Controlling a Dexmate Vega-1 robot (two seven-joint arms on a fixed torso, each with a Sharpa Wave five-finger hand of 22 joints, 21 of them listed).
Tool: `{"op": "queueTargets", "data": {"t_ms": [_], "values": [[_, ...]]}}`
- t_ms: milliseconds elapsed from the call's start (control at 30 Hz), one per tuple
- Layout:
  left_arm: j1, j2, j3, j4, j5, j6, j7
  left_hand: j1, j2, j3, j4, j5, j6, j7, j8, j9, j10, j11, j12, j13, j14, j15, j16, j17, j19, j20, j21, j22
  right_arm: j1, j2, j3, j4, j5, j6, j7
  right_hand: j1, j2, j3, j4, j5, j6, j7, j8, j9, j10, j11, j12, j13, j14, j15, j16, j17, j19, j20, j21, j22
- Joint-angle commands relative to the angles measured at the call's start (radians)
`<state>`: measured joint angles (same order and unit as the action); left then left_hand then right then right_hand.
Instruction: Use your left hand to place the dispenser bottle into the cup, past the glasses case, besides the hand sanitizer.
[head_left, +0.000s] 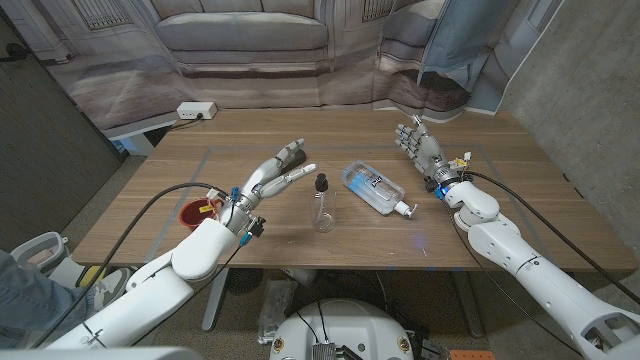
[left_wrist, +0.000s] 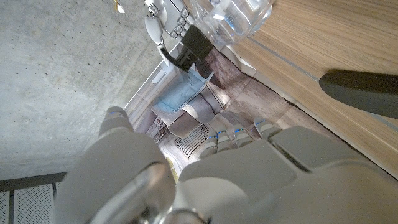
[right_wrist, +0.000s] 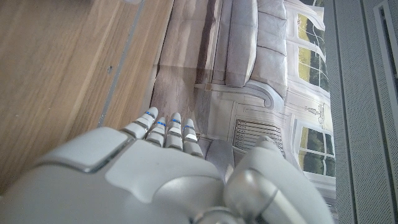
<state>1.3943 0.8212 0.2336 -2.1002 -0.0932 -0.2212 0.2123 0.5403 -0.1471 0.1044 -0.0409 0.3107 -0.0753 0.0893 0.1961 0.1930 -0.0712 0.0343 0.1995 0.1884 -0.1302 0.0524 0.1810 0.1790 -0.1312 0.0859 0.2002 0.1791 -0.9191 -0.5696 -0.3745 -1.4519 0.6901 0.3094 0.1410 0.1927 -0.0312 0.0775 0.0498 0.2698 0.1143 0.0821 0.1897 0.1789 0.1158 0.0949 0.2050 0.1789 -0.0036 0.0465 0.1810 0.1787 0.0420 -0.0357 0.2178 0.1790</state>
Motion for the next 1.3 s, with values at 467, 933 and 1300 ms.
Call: {"op": "queueTargets", "data": {"t_ms": [467,933,1300], "values": [[0.058,-0.018,0.011,-0.089,0.133,0.117,0.079,0.01,-0.003,-0.005,-0.007,0.01,-0.013,-0.003,-0.001,0.003,-0.01,0.0,0.0,0.006,-0.014,0.0,0.002,0.004,-0.009,0.005,-0.003,0.002,-0.021,-0.007,0.008,0.0,0.017,0.005,0.013,0.01,0.006,0.001,-0.007,-0.003,0.001,-0.008,0.003,0.006,0.0,0.001,0.002,0.004,0.004,0.007,0.006,0.003,0.01,0.003,-0.002,0.003],[0.048,-0.033,0.027,-0.065,0.119,0.094,0.076,0.016,0.003,-0.006,-0.009,0.014,-0.014,-0.006,0.0,0.003,-0.009,-0.002,0.001,0.006,-0.014,-0.001,0.003,0.004,-0.01,0.001,-0.003,0.002,-0.016,-0.002,0.007,0.018,0.025,0.012,0.031,0.01,0.006,-0.001,-0.009,-0.002,0.001,-0.01,0.003,0.006,0.0,0.002,0.003,0.004,0.005,0.006,0.006,0.004,0.01,0.003,-0.005,0.003],[0.036,-0.046,0.055,-0.074,0.164,0.151,0.108,0.023,0.009,-0.006,-0.011,0.017,-0.023,-0.007,-0.002,0.004,-0.014,-0.003,0.001,0.006,-0.015,0.001,0.003,0.004,-0.012,-0.005,-0.003,0.002,-0.021,0.002,0.016,0.028,0.036,0.025,0.039,0.01,0.006,-0.002,-0.01,-0.002,0.002,-0.01,0.003,0.006,0.001,0.0,0.003,0.004,0.005,0.006,0.006,0.004,0.011,0.003,-0.006,0.003]]}}
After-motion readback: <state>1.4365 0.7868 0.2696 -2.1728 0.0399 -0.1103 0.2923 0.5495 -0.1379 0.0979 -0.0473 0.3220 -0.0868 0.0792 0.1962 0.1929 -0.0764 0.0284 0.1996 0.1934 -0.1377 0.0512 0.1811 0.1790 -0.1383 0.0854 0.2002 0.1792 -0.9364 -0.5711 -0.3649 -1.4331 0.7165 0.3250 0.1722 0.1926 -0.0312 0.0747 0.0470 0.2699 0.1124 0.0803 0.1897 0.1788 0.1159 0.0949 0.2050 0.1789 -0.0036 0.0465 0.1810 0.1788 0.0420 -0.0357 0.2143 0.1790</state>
